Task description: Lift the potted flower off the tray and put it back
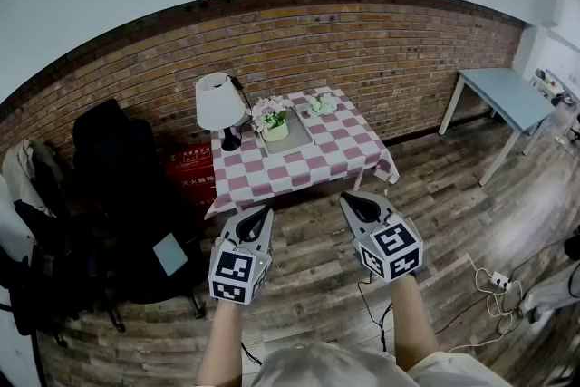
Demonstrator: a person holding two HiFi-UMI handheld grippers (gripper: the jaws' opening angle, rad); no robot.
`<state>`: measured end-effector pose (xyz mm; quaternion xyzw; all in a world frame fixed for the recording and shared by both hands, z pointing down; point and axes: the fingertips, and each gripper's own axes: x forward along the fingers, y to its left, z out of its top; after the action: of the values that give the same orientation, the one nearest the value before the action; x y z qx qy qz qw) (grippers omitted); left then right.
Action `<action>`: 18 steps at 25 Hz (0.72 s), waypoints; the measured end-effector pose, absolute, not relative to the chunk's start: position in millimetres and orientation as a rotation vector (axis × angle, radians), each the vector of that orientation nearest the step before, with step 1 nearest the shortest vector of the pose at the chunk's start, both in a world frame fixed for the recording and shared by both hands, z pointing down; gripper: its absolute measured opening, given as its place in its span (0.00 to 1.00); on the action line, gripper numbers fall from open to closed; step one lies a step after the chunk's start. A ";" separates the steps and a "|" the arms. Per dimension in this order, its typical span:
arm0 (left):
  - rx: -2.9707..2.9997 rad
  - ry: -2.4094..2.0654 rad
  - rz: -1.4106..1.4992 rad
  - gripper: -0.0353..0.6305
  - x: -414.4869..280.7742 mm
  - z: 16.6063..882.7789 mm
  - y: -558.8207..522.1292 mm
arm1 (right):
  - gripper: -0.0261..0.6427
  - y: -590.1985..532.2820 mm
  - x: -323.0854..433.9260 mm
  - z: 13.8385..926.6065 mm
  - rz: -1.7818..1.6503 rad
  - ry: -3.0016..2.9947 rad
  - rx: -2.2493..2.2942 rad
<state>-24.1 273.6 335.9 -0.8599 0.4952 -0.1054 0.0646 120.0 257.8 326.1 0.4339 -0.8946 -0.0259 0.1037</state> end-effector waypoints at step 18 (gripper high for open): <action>-2.553 1.586 -0.376 0.10 5.9 347.9 266.5 | 0.04 250.4 155.3 338.6 -0.194 -2.664 1.142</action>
<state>5.9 266.5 347.9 -0.8416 0.5228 -0.1238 0.0561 155.3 250.4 338.6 0.3905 -0.9106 -0.0662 0.1181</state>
